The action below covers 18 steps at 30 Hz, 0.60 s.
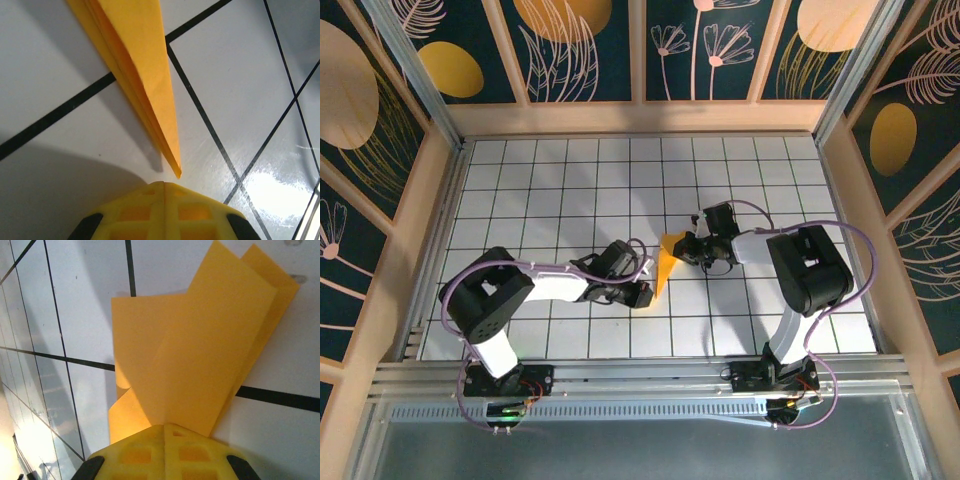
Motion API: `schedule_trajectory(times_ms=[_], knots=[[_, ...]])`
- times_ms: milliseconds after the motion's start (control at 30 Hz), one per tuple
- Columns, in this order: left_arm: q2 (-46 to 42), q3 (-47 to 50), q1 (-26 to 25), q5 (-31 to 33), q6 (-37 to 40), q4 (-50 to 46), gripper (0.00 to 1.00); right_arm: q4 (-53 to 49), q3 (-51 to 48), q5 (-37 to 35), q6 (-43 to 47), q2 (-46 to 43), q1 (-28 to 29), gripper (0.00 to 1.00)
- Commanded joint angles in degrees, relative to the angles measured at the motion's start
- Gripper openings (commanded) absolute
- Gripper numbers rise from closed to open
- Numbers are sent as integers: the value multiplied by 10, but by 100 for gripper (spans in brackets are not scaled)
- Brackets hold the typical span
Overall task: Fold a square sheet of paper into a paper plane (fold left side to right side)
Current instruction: Fold the wing for the fifth time at the center of the table.
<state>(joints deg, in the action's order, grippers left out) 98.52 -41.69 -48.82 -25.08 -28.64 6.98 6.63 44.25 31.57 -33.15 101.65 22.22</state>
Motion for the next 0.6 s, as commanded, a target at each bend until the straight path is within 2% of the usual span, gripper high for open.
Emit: schedule_trajectory(times_ms=[0,100,133,267,333,367,500,567], knots=[[-44,19,-6,-11,-15,-35,1,-56,13,-46,22,19,-10,0],[-88,21,-4,11,-39,-20,4,-72,37,-52,34,-2,-11,0],[-100,21,-2,21,-46,-15,6,-79,46,-58,36,-11,-10,4],[-155,26,15,98,-89,3,19,-166,97,-150,65,-62,6,30],[-180,34,23,139,-110,15,33,-217,122,-224,78,-81,25,43],[-194,38,26,164,-120,21,37,-246,135,-263,82,-90,37,48],[-226,42,29,273,-134,12,47,-326,165,-362,71,-102,78,62],[-235,43,29,316,-139,5,48,-357,180,-401,60,-97,102,66]])
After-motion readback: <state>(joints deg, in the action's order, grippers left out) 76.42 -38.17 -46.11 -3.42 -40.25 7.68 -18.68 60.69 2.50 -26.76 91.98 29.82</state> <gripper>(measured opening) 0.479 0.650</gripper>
